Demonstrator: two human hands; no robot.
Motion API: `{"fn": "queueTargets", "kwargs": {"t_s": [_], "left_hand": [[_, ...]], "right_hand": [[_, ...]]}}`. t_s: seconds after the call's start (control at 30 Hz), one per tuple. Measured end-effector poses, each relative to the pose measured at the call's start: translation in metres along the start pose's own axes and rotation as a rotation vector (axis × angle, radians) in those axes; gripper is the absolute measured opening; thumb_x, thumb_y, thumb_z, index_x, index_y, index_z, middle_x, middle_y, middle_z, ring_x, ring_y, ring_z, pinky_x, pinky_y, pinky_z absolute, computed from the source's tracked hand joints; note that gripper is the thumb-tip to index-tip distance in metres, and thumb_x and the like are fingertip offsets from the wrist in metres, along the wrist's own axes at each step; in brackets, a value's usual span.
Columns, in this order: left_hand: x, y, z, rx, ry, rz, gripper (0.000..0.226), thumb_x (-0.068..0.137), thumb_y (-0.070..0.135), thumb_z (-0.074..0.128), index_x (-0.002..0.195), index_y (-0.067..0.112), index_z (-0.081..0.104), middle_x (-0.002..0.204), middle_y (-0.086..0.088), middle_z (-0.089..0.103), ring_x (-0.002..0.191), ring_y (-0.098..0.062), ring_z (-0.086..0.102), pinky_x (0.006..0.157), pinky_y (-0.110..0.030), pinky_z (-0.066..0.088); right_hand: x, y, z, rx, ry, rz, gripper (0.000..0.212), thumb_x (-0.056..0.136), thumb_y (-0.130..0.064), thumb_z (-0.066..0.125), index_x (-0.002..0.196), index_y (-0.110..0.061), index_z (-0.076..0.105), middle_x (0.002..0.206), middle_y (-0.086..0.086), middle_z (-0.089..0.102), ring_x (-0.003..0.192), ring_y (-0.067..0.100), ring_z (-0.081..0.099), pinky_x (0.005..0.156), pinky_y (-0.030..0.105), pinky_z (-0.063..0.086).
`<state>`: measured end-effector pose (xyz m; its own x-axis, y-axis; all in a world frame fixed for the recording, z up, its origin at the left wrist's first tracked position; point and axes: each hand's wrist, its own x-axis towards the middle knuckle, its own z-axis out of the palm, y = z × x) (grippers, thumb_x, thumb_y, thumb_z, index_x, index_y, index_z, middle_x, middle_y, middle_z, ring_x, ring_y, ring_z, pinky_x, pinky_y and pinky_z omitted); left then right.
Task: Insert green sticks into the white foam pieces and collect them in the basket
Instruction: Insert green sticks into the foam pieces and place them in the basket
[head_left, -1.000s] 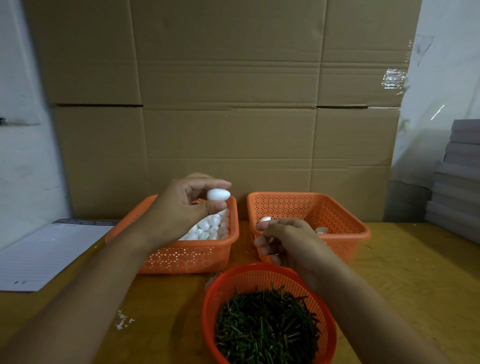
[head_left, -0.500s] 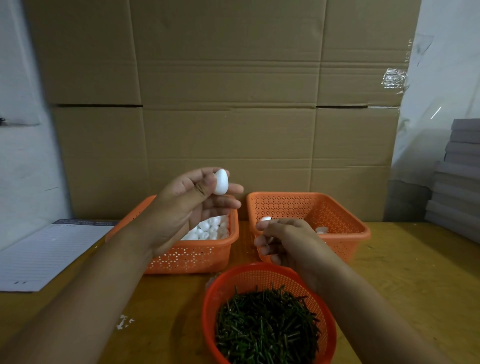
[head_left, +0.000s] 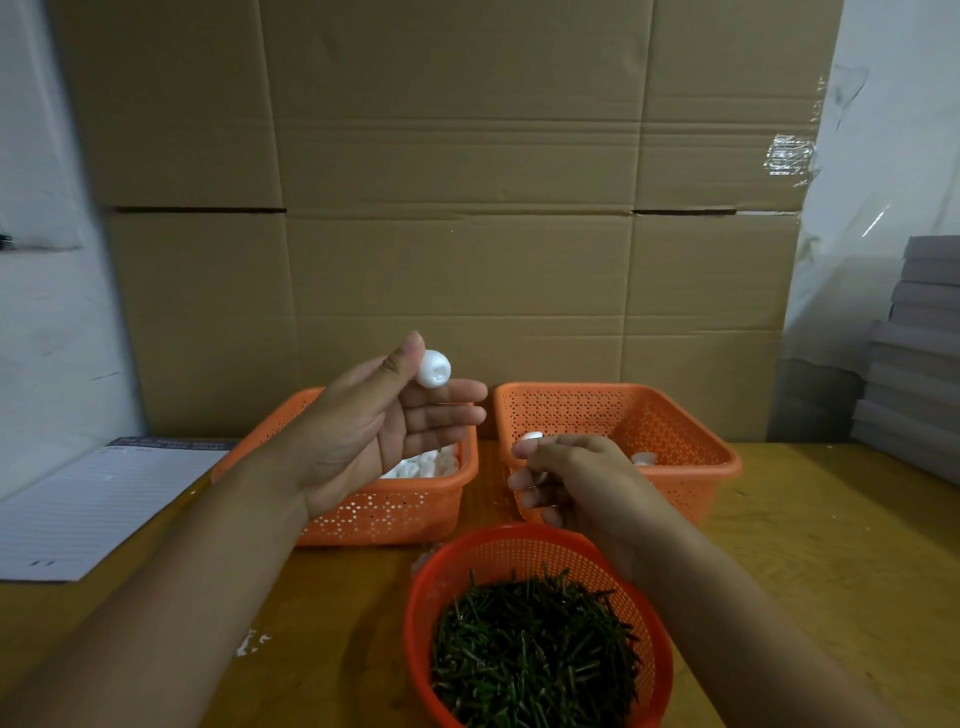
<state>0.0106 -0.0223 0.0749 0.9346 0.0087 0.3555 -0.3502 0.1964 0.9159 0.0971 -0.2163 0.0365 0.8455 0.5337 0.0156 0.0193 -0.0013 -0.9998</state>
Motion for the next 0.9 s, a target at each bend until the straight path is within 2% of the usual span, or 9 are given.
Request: {"fn": "queueTargets", "kwargs": {"t_s": [0.13, 0.23, 0.33, 0.4, 0.47, 0.5, 0.67, 0.8, 0.9], "left_hand": [[0.001, 0.0, -0.002, -0.025, 0.003, -0.011, 0.033, 0.092, 0.052, 0.055, 0.089, 0.02, 0.062, 0.115, -0.018, 0.073, 0.099, -0.024, 0.074, 0.074, -0.027, 0.059], [0.002, 0.0, 0.0, -0.018, 0.013, -0.01, 0.03, 0.09, 0.05, 0.059, 0.081, 0.023, 0.067, 0.116, -0.02, 0.072, 0.1, -0.026, 0.074, 0.073, -0.027, 0.059], [0.003, -0.001, 0.0, -0.017, 0.042, -0.015, 0.029, 0.094, 0.045, 0.057, 0.079, 0.024, 0.07, 0.115, -0.021, 0.072, 0.099, -0.028, 0.074, 0.071, -0.028, 0.059], [0.003, -0.001, 0.0, 0.005, 0.054, -0.014, 0.031, 0.097, 0.043, 0.054, 0.076, 0.026, 0.07, 0.116, -0.02, 0.072, 0.1, -0.028, 0.074, 0.072, -0.028, 0.059], [0.003, -0.001, -0.001, 0.007, 0.056, -0.013, 0.032, 0.099, 0.042, 0.053, 0.077, 0.028, 0.071, 0.117, -0.02, 0.072, 0.1, -0.029, 0.074, 0.073, -0.028, 0.059], [0.003, -0.001, -0.001, 0.0, 0.056, -0.015, 0.032, 0.099, 0.042, 0.053, 0.077, 0.028, 0.071, 0.117, -0.021, 0.072, 0.1, -0.029, 0.074, 0.072, -0.028, 0.059], [0.003, -0.001, -0.001, -0.007, 0.046, -0.028, 0.031, 0.098, 0.044, 0.054, 0.079, 0.026, 0.071, 0.116, -0.021, 0.072, 0.097, -0.028, 0.074, 0.071, -0.028, 0.059], [0.003, -0.002, -0.001, -0.005, 0.043, -0.029, 0.029, 0.096, 0.046, 0.058, 0.08, 0.026, 0.072, 0.117, -0.021, 0.071, 0.098, -0.028, 0.074, 0.071, -0.029, 0.059], [0.003, -0.002, -0.002, 0.004, 0.038, -0.027, 0.026, 0.09, 0.051, 0.066, 0.081, 0.026, 0.072, 0.118, -0.021, 0.071, 0.098, -0.029, 0.074, 0.071, -0.029, 0.059]], "right_hand": [[-0.001, 0.0, -0.002, -0.072, -0.096, 0.007, 0.016, 0.095, -0.009, 0.055, 0.104, -0.008, 0.068, 0.077, 0.005, 0.074, 0.058, 0.01, 0.062, 0.048, 0.02, 0.044], [-0.006, 0.0, -0.002, -0.36, -0.357, 0.057, 0.012, 0.092, -0.014, 0.064, 0.101, -0.012, 0.07, 0.089, 0.006, 0.077, 0.062, 0.01, 0.063, 0.049, 0.017, 0.043], [-0.013, -0.002, 0.004, -0.725, -0.532, -0.001, 0.011, 0.091, -0.022, 0.069, 0.101, -0.023, 0.073, 0.087, -0.007, 0.073, 0.068, 0.001, 0.062, 0.056, 0.015, 0.044], [-0.016, -0.003, 0.01, -0.996, -0.602, -0.082, 0.025, 0.089, -0.029, 0.072, 0.114, -0.025, 0.072, 0.101, -0.01, 0.071, 0.082, -0.003, 0.063, 0.068, 0.014, 0.048], [-0.019, -0.005, 0.013, -1.221, -0.667, -0.081, 0.041, 0.087, -0.036, 0.073, 0.127, -0.028, 0.066, 0.124, -0.008, 0.065, 0.11, 0.007, 0.06, 0.09, 0.023, 0.047], [-0.021, -0.006, 0.014, -1.273, -0.694, -0.056, 0.045, 0.087, -0.038, 0.073, 0.13, -0.029, 0.064, 0.129, -0.007, 0.062, 0.117, 0.011, 0.057, 0.094, 0.027, 0.045], [-0.025, -0.003, 0.017, -1.301, -0.735, -0.068, 0.031, 0.087, -0.029, 0.073, 0.117, -0.026, 0.071, 0.12, -0.004, 0.067, 0.11, 0.013, 0.061, 0.097, 0.032, 0.048], [-0.022, 0.001, 0.015, -1.237, -0.669, -0.129, 0.016, 0.087, -0.019, 0.072, 0.101, -0.021, 0.077, 0.103, -0.004, 0.074, 0.089, 0.004, 0.061, 0.086, 0.024, 0.049], [-0.019, 0.002, 0.013, -1.193, -0.598, -0.17, 0.014, 0.085, -0.021, 0.074, 0.099, -0.02, 0.079, 0.099, -0.004, 0.076, 0.092, 0.007, 0.066, 0.09, 0.028, 0.053]]}}
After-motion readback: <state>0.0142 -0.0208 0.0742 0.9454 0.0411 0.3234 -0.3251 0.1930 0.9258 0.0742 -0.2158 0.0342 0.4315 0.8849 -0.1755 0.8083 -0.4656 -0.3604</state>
